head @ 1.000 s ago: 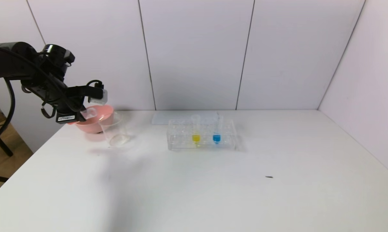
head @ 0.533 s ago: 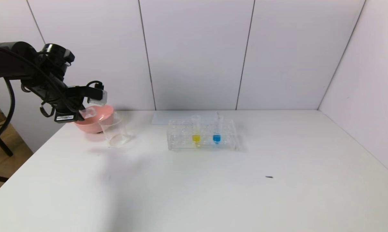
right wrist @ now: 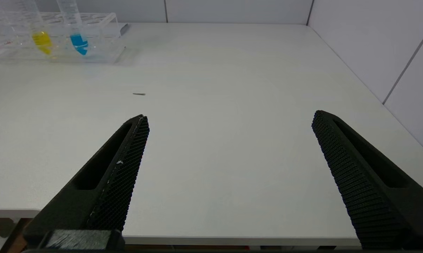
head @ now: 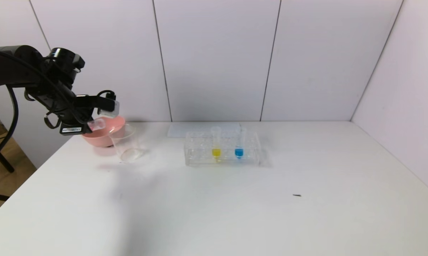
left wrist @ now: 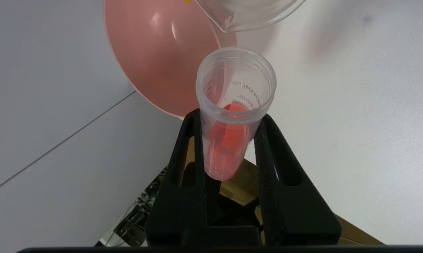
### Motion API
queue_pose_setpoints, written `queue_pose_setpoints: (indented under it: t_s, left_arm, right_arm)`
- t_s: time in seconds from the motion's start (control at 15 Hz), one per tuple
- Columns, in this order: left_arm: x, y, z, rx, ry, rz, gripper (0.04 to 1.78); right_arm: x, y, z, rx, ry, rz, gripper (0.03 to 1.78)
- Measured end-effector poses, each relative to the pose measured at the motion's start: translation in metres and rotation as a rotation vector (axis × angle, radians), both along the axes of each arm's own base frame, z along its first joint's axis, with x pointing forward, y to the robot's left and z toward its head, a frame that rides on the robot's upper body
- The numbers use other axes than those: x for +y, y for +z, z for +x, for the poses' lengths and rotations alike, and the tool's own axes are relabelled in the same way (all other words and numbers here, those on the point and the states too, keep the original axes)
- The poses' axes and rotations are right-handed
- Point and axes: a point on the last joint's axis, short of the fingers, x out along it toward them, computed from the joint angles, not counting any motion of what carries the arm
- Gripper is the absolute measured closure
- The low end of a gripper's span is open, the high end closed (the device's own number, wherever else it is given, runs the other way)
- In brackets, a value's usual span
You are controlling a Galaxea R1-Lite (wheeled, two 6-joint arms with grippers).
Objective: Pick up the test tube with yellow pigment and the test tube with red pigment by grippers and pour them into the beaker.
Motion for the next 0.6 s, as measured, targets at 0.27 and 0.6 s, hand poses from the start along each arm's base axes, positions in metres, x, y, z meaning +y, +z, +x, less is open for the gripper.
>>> queue_pose_setpoints:
  t_s: [0.27,0.6]
  left_arm:
    - [-0.0034,0.0011,0.0006,-0.004,-0.002,0.037,1.38]
    - [-0.0068,0.0016,0.0011,-0.003,-0.005,0.074,1.38]
  right_arm:
    - [0.0000,0.0000,0.0000,0.000,0.000,0.000,0.11]
    - [0.0000,0.0000,0.0000,0.000,0.000,0.000,0.11]
